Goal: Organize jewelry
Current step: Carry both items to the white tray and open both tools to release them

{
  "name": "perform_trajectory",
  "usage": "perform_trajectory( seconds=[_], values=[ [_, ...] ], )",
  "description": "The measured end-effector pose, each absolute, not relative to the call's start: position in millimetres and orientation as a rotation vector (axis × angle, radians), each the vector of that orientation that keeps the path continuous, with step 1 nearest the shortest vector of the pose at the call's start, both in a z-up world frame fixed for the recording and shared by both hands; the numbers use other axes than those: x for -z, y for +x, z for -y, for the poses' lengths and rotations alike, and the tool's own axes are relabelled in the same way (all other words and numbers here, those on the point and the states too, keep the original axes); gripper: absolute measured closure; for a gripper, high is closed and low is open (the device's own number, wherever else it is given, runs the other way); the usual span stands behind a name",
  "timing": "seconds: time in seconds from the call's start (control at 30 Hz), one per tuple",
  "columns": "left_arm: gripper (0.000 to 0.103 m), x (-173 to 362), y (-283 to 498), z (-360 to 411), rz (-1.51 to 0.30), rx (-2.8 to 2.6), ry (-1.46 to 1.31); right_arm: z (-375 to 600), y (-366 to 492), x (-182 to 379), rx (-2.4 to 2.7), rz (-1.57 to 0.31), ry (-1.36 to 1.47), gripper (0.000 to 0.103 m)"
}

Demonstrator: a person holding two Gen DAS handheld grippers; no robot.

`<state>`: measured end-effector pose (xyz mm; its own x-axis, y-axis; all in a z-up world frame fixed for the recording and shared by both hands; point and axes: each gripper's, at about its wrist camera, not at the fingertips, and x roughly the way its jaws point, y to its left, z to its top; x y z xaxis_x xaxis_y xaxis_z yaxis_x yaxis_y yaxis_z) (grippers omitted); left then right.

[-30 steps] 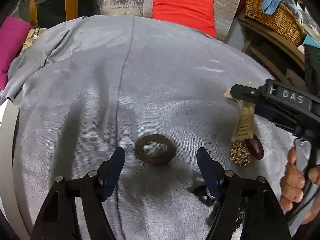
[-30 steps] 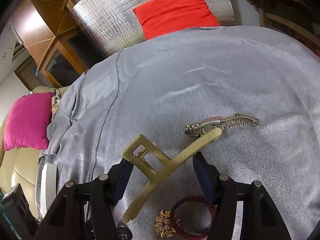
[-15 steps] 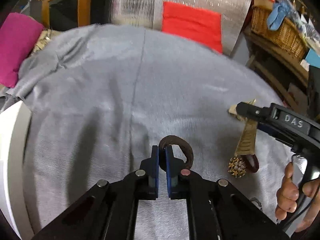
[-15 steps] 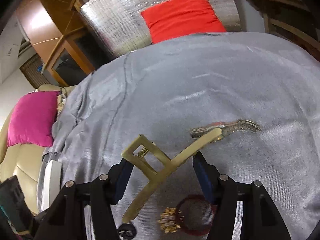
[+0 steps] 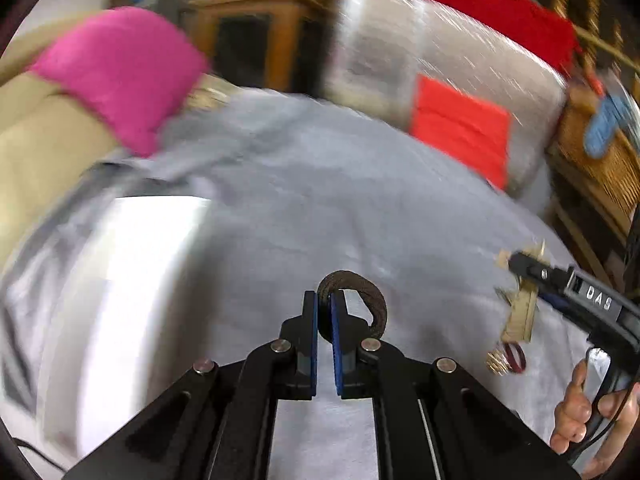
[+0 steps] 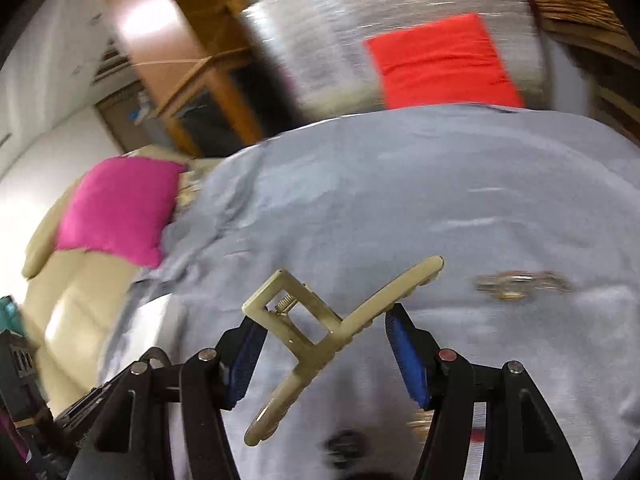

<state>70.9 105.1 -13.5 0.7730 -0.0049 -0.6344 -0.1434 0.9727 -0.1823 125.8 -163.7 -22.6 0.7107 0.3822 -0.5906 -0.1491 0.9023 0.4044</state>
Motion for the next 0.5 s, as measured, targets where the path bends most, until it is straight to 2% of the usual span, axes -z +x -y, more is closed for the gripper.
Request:
perform_trajectory(
  seconds=[0.2, 0.33, 0.5],
  values=[
    [0.097, -8, 17, -192, -0.565, -0.314, -0.314, 66, 130, 10, -0.498, -0.789, 0.312, 0.039],
    [0.097, 13, 16, -249, -0.634, -0.386, -0.439, -16, 136, 2, -0.6, -0.828, 0.255, 0.039],
    [0.097, 44, 22, -281, -0.71, -0.46, -0.529, -102, 151, 9, -0.659, -0.898, 0.2, 0.039]
  ],
)
